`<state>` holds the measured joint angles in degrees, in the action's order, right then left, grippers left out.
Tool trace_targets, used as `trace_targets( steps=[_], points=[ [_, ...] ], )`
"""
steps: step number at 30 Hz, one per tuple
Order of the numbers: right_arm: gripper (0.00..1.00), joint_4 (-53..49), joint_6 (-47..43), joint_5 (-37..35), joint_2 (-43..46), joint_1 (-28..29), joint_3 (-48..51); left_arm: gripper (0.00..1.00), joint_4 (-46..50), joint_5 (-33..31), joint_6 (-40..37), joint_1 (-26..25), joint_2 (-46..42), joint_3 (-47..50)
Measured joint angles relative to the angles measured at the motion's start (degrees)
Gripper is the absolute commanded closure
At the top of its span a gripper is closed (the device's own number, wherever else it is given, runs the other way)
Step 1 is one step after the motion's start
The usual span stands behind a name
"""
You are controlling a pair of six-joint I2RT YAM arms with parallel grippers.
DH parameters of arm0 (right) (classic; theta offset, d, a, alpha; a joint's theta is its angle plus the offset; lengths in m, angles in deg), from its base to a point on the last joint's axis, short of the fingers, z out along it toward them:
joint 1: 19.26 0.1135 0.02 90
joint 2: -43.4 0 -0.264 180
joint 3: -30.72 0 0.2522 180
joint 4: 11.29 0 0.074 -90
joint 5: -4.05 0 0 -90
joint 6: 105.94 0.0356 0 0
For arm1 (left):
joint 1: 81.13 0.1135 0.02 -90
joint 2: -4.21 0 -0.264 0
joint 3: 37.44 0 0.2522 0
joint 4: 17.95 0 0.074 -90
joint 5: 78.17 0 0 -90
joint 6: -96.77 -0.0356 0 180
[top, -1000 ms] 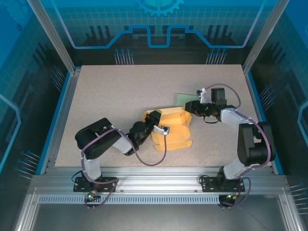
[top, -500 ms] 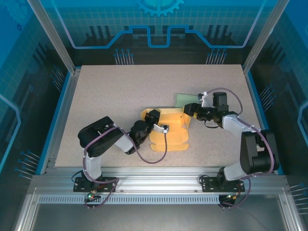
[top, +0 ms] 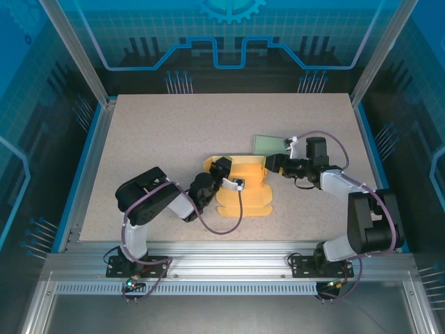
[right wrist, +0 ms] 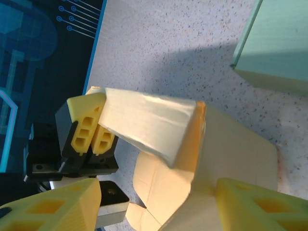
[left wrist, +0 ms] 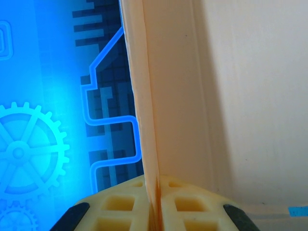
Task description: Fold the paper box
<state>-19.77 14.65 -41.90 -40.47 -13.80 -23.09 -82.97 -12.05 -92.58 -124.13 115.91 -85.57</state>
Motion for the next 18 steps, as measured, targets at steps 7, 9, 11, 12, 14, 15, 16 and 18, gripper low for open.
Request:
trace_targets(
  steps=[7, 9, 11, 12, 14, 15, 16, 18],
  points=[
    [0.36, 0.33, -1.42, -0.28, 0.11, 1.68, 1.33, 0.88, 0.00, -0.37, 0.00, 0.48, 0.02, 0.00],
    [0.36, 0.31, -2.14, -0.55, 0.31, 1.92, 1.49, 0.87, -0.02, -0.37, 0.00, 0.48, 0.02, 0.00],
    [0.39, 0.33, -2.60, -0.72, 0.37, 2.03, 1.49, 0.87, -0.02, -0.37, 0.00, 0.50, 0.13, 0.00],
    [0.42, 0.33, -2.95, -0.94, 0.37, 2.05, 1.49, 0.87, -0.04, -0.37, 0.00, 0.52, 0.24, 0.00],
    [0.49, 0.37, -3.72, -1.62, 0.28, 2.10, 1.49, 0.87, -0.13, -0.39, 0.00, 0.52, 0.57, 0.00],
    [0.52, 0.39, -3.98, -1.92, 0.15, 2.21, 1.49, 0.87, -0.20, -0.42, 0.00, 0.52, 0.79, 0.00],
    [0.53, 0.42, -4.13, -2.25, -0.04, 2.43, 1.49, 0.87, -0.17, -0.44, 0.02, 0.52, 0.87, 0.00],
    [0.53, 0.44, -4.31, -2.80, -0.61, 2.84, 1.49, 0.87, -0.22, -0.52, 0.00, 0.52, 0.92, 0.00]
  ],
)
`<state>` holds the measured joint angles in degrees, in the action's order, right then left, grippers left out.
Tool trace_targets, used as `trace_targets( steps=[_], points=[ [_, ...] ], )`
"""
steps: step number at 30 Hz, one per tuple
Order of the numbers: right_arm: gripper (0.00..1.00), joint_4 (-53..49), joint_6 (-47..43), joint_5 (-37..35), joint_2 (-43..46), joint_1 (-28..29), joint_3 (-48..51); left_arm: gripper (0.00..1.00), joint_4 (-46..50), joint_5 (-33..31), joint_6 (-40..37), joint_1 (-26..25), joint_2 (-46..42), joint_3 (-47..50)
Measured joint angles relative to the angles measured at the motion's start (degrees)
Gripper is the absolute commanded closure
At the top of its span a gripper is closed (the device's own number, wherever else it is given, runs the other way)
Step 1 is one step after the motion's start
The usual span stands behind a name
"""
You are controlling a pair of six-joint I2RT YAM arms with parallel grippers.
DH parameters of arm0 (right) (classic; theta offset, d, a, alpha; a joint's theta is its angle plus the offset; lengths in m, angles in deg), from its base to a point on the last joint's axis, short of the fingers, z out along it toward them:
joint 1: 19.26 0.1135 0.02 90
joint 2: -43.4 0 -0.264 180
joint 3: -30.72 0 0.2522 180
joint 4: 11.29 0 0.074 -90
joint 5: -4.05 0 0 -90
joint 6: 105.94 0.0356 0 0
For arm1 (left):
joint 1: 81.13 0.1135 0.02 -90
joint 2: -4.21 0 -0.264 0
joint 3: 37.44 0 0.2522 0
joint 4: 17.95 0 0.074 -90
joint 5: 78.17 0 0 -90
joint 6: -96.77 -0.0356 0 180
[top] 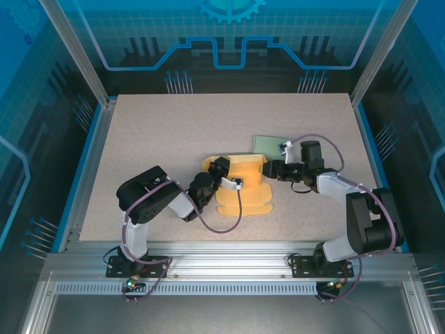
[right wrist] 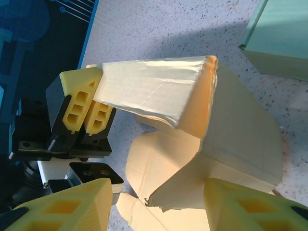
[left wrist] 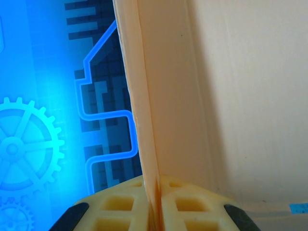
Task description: Fold the paper box
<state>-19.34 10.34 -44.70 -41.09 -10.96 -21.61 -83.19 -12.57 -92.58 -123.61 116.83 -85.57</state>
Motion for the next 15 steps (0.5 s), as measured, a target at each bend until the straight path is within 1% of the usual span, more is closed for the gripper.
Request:
trace_targets(
  steps=[6, 11, 15],
  points=[
    [0.52, 0.48, -0.66, -1.03, -2.93, 2.08, -0.09, 0.87, -0.07, -0.02, 0.00, 0.00, 0.09, 0.00],
    [0.52, 0.37, -1.07, -5.14, -4.07, 5.20, -1.18, 0.87, -0.22, -0.04, 0.00, -0.07, 0.33, -0.11],
    [0.63, -0.35, -2.27, -11.76, -4.28, 8.09, -2.93, 0.88, -0.35, -0.33, 0.00, -0.24, 0.81, -0.57]
  ],
)
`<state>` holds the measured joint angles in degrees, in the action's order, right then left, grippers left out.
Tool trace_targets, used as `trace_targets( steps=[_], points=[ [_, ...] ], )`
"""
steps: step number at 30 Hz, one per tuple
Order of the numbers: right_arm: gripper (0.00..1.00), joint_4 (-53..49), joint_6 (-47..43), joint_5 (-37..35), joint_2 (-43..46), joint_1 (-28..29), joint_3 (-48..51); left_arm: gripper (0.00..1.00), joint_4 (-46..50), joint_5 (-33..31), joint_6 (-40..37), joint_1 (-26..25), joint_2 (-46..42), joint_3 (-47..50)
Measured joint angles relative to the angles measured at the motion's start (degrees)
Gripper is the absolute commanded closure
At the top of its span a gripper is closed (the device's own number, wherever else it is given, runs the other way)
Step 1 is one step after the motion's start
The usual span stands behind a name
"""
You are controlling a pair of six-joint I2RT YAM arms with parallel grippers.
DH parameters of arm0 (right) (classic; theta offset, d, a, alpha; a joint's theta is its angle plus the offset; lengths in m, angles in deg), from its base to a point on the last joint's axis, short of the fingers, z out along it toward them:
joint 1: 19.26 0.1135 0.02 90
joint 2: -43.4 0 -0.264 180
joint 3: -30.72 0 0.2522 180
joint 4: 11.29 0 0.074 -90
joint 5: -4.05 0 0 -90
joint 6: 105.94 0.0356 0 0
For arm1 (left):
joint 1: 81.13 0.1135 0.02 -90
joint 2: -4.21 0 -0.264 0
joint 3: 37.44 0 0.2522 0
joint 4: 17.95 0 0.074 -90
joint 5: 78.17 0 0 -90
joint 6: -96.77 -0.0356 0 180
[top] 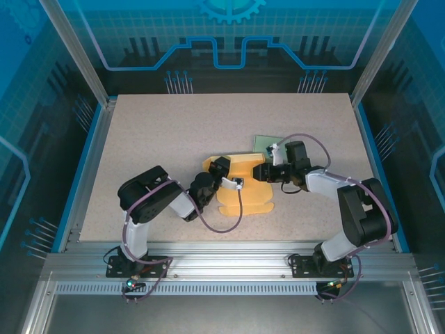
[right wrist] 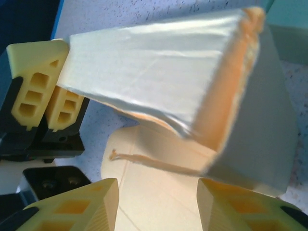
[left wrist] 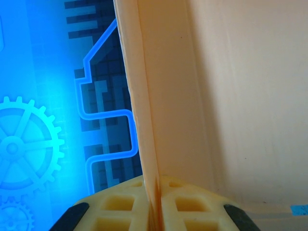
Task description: Fold the paper box
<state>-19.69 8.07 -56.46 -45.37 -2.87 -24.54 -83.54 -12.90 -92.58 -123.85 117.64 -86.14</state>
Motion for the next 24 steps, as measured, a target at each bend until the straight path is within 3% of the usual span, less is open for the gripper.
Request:
trace_targets(
  steps=[5, 16, 24],
  points=[
    [0.65, -1.31, -0.35, -6.36, -0.20, 1.29, -0.57, 0.88, -0.11, -0.57, -0.02, -0.13, 0.22, -0.26],
    [0.66, -6.99, 0.85, -13.09, 4.46, 1.68, 2.25, 0.88, -0.11, -0.79, -0.33, -0.15, 0.22, -0.28],
    [0.48, -12.94, 1.51, -15.58, 13.73, 1.68, 5.40, 0.88, -0.09, -1.01, -1.31, -0.15, 0.22, -0.28]
  ],
)
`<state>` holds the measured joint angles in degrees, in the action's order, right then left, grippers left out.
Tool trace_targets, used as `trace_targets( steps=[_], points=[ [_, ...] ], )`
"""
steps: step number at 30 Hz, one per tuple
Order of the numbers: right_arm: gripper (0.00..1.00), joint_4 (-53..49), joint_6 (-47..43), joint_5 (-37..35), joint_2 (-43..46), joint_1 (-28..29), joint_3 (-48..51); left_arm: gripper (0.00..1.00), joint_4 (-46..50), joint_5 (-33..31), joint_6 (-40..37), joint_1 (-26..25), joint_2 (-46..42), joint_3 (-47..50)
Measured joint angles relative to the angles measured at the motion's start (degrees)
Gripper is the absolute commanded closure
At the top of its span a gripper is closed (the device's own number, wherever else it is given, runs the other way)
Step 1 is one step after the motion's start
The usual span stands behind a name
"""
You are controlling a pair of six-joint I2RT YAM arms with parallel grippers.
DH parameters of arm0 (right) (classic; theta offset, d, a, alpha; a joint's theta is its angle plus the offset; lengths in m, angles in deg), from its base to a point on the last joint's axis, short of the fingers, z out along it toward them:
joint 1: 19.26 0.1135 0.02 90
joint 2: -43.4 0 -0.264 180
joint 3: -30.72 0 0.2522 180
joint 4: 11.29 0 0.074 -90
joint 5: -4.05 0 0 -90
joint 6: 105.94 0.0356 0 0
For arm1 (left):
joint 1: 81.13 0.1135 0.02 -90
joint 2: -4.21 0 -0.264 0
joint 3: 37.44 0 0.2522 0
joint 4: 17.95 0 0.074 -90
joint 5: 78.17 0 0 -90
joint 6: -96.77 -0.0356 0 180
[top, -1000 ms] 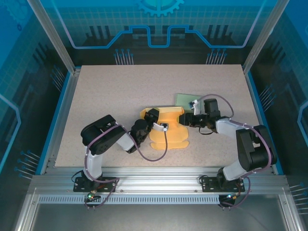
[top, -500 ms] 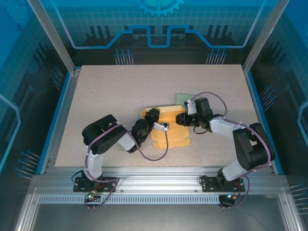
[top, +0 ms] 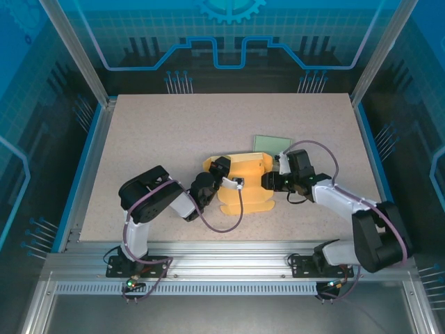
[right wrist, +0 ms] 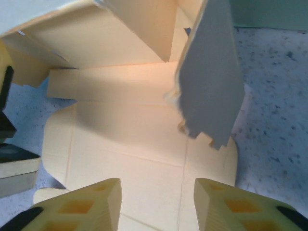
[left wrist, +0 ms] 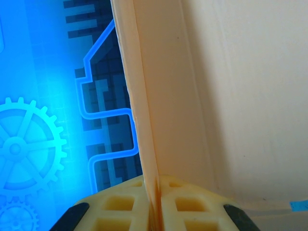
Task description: Fold the paper box
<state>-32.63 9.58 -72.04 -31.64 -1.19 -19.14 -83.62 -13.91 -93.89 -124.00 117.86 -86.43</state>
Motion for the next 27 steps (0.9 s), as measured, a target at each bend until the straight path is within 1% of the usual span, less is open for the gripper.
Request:
trace_targets(
  steps=[3, 6, 9, 11, 14, 16, 24, 27],
  points=[
    [0.44, -2.19, -0.48, -0.11, 4.90, 0.00, 0.46, 0.88, -0.02, 0.00, 0.00, 0.02, 0.00, 0.00],
    [0.43, -4.50, -0.96, -0.79, 10.71, -0.22, 0.48, 0.88, 0.00, 0.00, 0.00, 0.00, 0.00, 0.00],
    [0.52, -7.04, -1.36, -2.89, 14.40, -2.64, 0.22, 0.87, 0.00, -0.02, -0.02, 0.00, 0.00, 0.00],
    [0.54, -7.96, -1.49, -4.26, 14.21, -5.77, -0.02, 0.87, -0.02, 0.00, 0.00, 0.00, 0.00, 0.00],
    [0.54, -8.09, -1.57, -6.01, 11.15, -10.01, 0.00, 0.87, 0.00, -0.02, 0.00, 0.00, 0.00, 0.00],
    [0.54, -7.34, -1.60, -6.43, 7.91, -11.06, 0.00, 0.87, -0.02, -0.02, -0.02, 0.00, 0.00, 0.00],
    [0.54, 0.00, -2.25, -5.53, -7.30, -10.84, -1.60, 0.87, -0.22, -0.09, -0.42, 0.02, 0.44, -0.42],
    [0.52, 2.54, -2.93, -5.14, -9.46, -9.46, -2.47, 0.87, -0.22, -0.13, -0.46, 0.02, 0.46, -0.42]
  ],
)
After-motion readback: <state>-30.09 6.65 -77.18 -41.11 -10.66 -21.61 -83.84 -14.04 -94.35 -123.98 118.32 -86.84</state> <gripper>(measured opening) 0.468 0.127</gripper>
